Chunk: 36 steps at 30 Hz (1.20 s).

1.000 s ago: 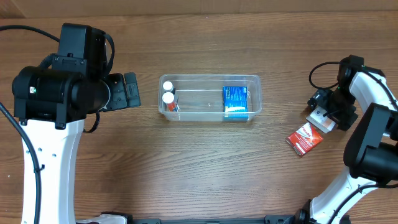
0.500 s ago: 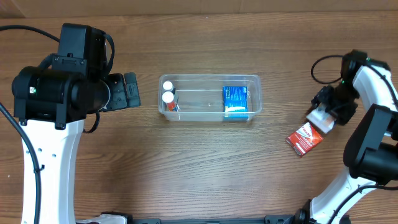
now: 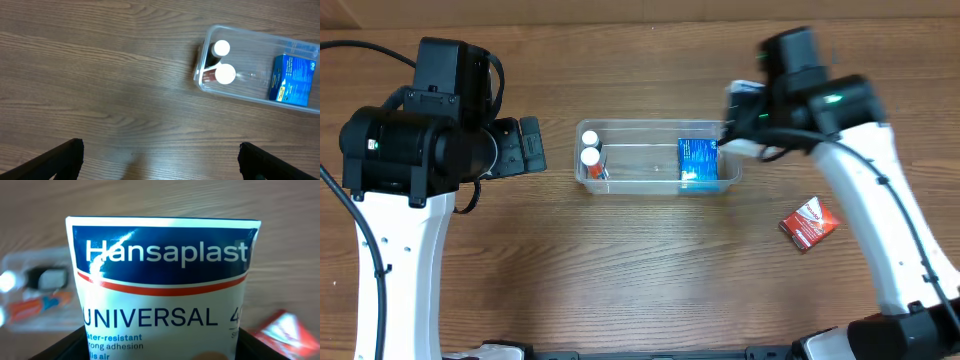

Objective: Pack container
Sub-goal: 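Place the Hansaplast box in the container beside the blue box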

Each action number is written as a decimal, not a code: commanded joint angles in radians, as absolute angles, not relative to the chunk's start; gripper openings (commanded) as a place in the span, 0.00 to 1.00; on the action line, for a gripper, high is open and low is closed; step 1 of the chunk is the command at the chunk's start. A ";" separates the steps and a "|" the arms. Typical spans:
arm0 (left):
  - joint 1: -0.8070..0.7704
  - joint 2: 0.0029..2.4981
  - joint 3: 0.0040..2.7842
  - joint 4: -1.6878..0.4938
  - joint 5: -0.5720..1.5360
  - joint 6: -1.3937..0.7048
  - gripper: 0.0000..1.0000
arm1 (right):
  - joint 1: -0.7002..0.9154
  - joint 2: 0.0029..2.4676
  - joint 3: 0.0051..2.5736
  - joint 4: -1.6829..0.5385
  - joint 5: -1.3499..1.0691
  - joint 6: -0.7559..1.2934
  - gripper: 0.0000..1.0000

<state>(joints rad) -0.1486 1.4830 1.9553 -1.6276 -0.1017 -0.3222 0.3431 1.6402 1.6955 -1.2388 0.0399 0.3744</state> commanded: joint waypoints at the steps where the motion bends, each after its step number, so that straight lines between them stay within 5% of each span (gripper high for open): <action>1: -0.144 1.484 1.966 -1.628 -0.107 -0.337 1.00 | 0.455 1.694 1.708 -1.187 0.042 0.424 0.76; 8: -0.144 1.484 1.966 -1.628 -0.107 -0.337 1.00 | 0.567 1.866 1.708 -1.073 0.043 0.439 0.76; 28: -0.144 1.484 1.966 -1.633 -0.107 -0.337 1.00 | 0.574 2.049 1.707 -1.022 0.042 0.495 0.76; 33: -0.144 1.484 1.966 -1.633 -0.107 -0.337 1.00 | 0.574 2.054 1.707 -1.022 0.042 0.495 0.98; 36: -0.144 1.484 1.966 -1.634 -0.107 -0.337 1.00 | 0.574 2.054 1.707 -1.026 0.043 0.495 1.00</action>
<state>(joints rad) -0.1486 1.4830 1.9549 -1.6318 -0.1017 -0.3225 0.5701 2.0415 1.6951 -1.0252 0.0334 0.4938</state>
